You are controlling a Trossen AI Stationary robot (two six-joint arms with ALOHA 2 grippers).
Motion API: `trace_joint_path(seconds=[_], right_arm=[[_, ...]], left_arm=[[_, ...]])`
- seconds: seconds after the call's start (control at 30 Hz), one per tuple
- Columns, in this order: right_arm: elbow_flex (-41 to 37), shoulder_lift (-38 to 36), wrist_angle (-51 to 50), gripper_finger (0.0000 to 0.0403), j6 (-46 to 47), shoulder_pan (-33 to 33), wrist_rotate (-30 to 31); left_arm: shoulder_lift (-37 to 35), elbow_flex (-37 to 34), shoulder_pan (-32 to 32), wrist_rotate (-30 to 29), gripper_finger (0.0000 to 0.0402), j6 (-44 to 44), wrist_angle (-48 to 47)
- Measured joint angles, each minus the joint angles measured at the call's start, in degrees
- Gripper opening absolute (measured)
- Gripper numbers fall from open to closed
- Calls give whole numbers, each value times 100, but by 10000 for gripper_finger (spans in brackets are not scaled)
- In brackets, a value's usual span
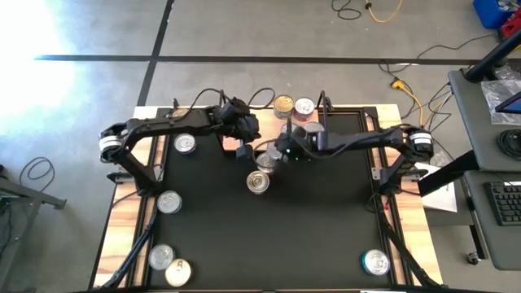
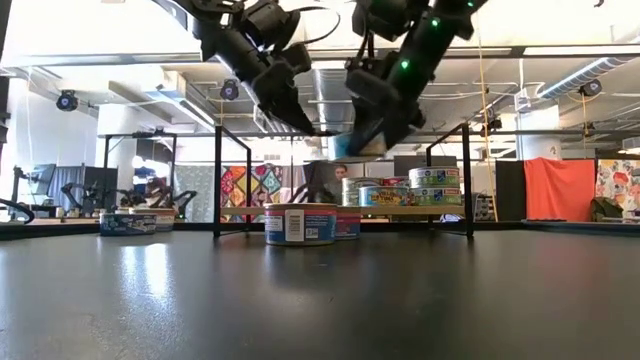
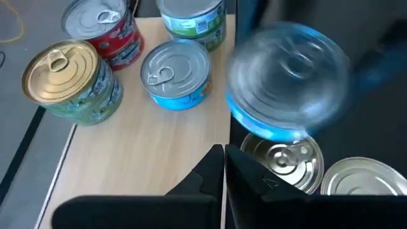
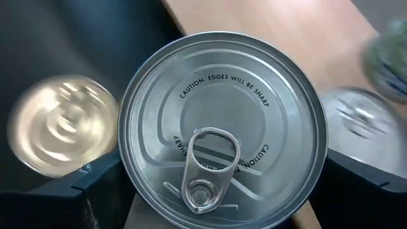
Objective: Stack canned seafood by type on shelf
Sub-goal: Stack the yellow-blue tuna can on top of the other yellow-blue tuna can on the shelf
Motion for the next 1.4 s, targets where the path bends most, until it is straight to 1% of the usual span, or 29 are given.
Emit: trace_joint_path(seconds=[0.1,0.23,0.4,0.5,0.73,0.87,1.0,1.17,1.4], right_arm=[[360,0,-689,364,-215,-231,0],[528,-19,-1104,364,-467,-614,4],[581,-36,-1073,365,-923,-1033,142],[626,91,-1042,365,-1179,-1222,134],[722,577,-1084,365,-1514,-1425,79],[729,666,-1125,365,-1562,-1572,69],[729,667,-1077,365,-1567,-1682,-224],[725,667,-1004,365,-1552,-1683,-799],[672,668,-775,365,-1283,-1675,-837]], left_arm=[[-69,0,-12,128,0,-26,135],[-231,0,-10,115,0,-212,196],[-495,-45,-6,-26,0,-251,179],[-597,-74,-6,-113,0,-274,173],[-625,-76,-4,-134,0,-316,118],[-625,-76,-4,-134,0,-313,-4],[-625,-79,-1,-134,0,-164,-4],[-625,-192,1,-134,0,-164,359],[-627,-649,5,-27,0,-329,941]])
